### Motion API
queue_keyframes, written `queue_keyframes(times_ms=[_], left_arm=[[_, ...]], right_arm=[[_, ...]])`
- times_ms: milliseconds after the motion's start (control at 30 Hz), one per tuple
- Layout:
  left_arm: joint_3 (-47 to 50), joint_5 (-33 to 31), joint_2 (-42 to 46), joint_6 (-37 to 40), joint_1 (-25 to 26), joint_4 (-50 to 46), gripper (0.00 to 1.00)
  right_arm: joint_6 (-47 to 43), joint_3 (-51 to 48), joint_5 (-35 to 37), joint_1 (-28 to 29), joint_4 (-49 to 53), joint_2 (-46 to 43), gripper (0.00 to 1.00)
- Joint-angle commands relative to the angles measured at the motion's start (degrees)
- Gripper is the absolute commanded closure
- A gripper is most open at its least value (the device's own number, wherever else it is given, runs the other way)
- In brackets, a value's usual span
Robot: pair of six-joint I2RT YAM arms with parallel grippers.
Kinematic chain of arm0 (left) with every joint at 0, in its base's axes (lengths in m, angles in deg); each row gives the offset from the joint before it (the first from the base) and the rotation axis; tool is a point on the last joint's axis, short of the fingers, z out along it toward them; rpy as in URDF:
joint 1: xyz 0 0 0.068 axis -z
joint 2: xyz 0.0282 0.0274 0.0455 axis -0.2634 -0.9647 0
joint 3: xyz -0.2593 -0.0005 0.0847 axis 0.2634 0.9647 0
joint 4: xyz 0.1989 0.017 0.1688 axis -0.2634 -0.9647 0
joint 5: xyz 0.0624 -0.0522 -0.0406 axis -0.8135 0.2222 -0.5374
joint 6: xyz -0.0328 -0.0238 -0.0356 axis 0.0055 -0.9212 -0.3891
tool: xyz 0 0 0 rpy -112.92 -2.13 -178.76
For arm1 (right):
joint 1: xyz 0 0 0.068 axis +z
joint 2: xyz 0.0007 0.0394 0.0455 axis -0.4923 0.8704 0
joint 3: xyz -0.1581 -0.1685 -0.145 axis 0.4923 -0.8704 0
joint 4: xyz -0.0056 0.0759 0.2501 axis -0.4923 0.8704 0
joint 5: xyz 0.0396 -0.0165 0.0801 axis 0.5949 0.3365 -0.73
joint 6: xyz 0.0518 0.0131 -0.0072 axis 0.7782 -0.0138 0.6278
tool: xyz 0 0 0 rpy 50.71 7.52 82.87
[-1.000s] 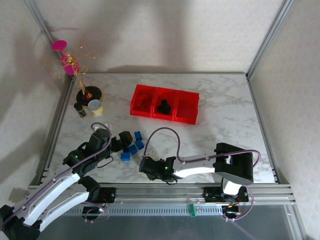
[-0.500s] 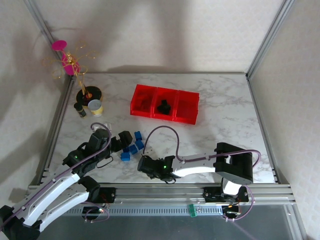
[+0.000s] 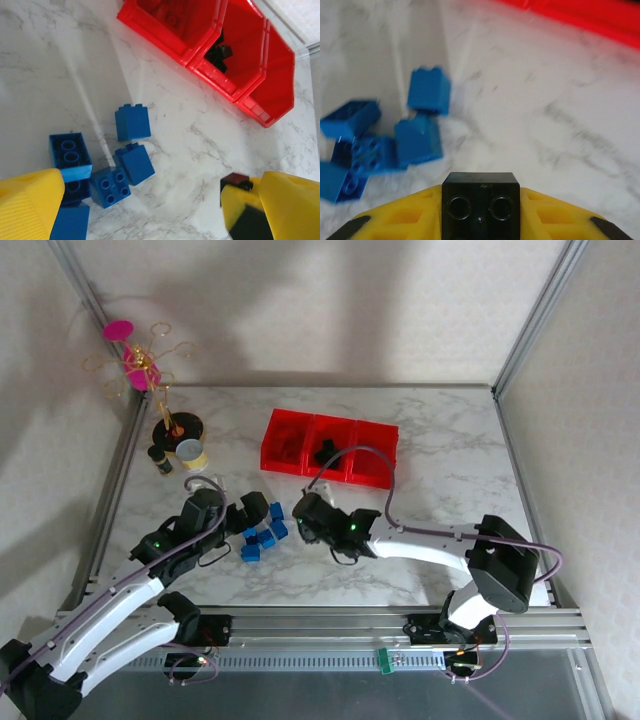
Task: Sort the legos into containers by color
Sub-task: Pick up the lego from the bottom-center of the table, then place the lego in the container.
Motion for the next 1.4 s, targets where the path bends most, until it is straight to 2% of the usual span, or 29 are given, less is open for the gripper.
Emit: queue_keyframes(times_ms=[0,333,500,600,833,1067,1367], left_arm=[[-2.46,-2.07,-1.33,1.72,-0.57,3.92,0.0],[-5.9,-4.63,-9.11,4.03,-0.56,9.43,0.0],[-6.44,-4.56,-12.63,4.43,-0.67,12.73,0.01],[-6.82,-4.67,-14.57,4.44,-0.67,13.97,0.0],[-7.8,-4.89,-17.02,4.61,-0.76,15.29,0.0],[-8.09,-4.94,-17.21,5.21,-0.76,15.37,0.0],[-7.36,-4.76,-13.82,5.39,-0.76,14.87,0.0]], right_arm=[[-3.08,3.55,2.83,-3.84,-1.98,0.37,0.66],[-8.96,14.71,2.54,-15.51,-5.37,10.83,0.67],[-14.87,21.42,4.41,-19.28,-6.18,18.71,0.67],[-16.46,25.66,2.1,-21.96,-6.14,23.17,0.67],[-18.27,33.13,2.14,-25.91,-5.47,31.69,0.66],[-19.84,37.78,1.58,-26.36,-4.25,33.77,0.42],[-19.67,31.44,-2.0,-24.57,-5.54,24.0,0.33]])
